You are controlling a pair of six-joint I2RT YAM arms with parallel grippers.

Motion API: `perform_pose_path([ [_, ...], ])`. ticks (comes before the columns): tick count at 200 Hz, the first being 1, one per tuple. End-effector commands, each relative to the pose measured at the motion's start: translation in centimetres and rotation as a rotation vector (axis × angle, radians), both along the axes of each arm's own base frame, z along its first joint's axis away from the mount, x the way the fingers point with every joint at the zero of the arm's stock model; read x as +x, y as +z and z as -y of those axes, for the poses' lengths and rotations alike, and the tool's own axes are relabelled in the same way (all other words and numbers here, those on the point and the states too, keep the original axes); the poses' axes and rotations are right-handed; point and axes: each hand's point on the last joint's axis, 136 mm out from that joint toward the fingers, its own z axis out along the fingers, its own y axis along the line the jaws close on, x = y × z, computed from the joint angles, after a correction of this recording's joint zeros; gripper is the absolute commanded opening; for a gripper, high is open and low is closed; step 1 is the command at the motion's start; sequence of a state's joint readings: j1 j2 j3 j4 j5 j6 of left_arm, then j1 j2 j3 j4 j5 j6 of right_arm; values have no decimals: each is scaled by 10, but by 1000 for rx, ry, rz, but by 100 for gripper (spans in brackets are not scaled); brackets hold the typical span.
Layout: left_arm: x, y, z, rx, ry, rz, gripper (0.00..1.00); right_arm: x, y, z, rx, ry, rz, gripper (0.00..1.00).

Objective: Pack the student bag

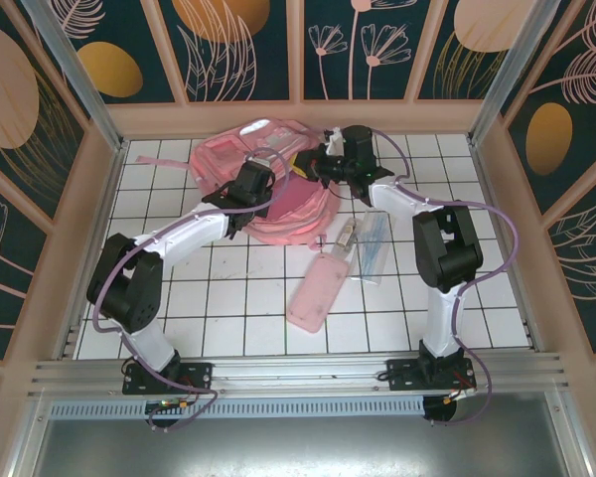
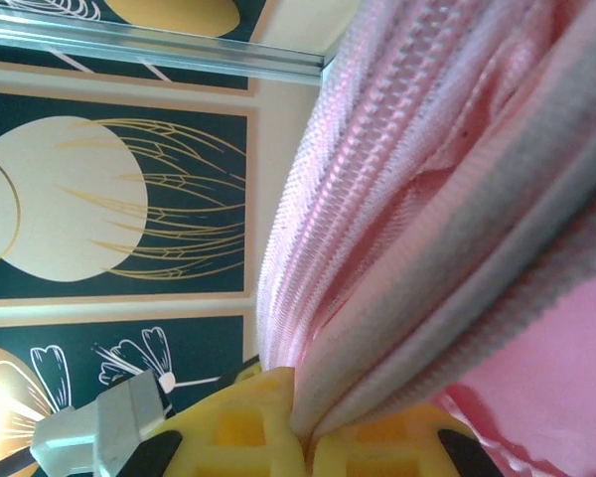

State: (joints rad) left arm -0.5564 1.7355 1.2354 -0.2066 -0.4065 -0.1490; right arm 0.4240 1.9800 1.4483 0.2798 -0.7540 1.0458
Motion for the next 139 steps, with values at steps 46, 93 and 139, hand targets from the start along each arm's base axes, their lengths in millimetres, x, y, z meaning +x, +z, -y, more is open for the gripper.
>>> perform_pose_path([
  [46,0,30,23,-181,-73,18,0,27,17,2,-63,32,121,0],
  [93,-42,39,48,-468,-129,-69,0,61,21,-28,-105,91,163,0],
  [139,-44,46,70,-585,-161,-111,0,59,15,-34,-152,111,158,39],
])
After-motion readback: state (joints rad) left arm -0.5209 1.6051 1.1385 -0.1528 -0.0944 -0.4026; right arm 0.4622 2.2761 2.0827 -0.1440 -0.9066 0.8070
